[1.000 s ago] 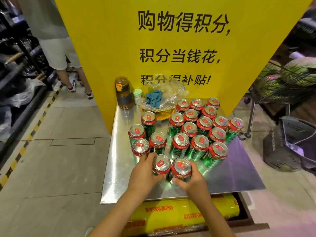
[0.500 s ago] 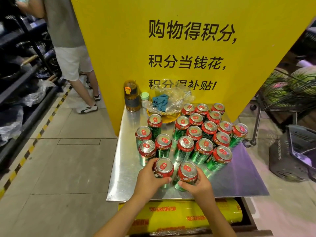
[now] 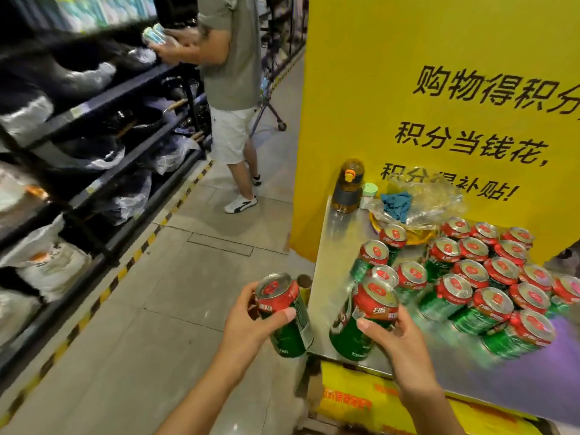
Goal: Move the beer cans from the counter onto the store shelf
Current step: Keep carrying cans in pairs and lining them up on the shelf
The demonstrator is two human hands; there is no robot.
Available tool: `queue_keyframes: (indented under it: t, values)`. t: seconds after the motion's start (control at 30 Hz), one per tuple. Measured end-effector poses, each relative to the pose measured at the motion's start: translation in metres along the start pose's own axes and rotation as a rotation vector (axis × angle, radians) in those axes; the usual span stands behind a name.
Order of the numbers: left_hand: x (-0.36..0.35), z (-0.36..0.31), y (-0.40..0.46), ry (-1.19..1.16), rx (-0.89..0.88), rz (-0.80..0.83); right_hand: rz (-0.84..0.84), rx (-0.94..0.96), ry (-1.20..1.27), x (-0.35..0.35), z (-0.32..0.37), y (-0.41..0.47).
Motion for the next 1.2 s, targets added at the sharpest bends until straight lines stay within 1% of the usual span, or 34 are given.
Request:
queue_keyframes:
  t: [0.17,0.37,0.5,0.63,0.77,1.03,1.2]
  values:
    - [0.136,-0.019,-0.041,-0.023,-0.011,-0.255,0.228,0.024,-0.013,-0.138,0.018,-0.01]
    - [0.291,-0.027,-0.103,-0.054,-0.069,-0.594,0.54,-0.003,-0.101,-0.304,0.013,-0.033]
    - [0.372,-0.029,-0.147,-0.112,-0.09,-0.796,0.723,-0.014,-0.134,-0.401,0.01,-0.055]
    - [0.43,-0.03,-0.176,-0.129,-0.092,-0.955,0.864,0.036,-0.179,-0.475,0.022,-0.069]
    - [0.477,-0.043,-0.173,-0.184,-0.143,-1.055,0.94,0.099,-0.189,-0.544,0.038,-0.06]
    - [0.575,-0.088,-0.11,-0.205,-0.222,-1.182,1.041,0.135,-0.196,-0.691,0.071,-0.003]
    - [0.631,-0.11,-0.088,-0.183,-0.221,-1.296,1.156,0.155,-0.193,-0.778,0.091,0.016]
Point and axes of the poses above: each hand's wrist, its own y-axis towards the middle knuckle, its own x-axis out of the back of the hand, z = x × y, the point moved 8 cm from there along y, towards the middle knuckle, and after that the axes turned 7 degrees about -y, right-handed, at the moved point
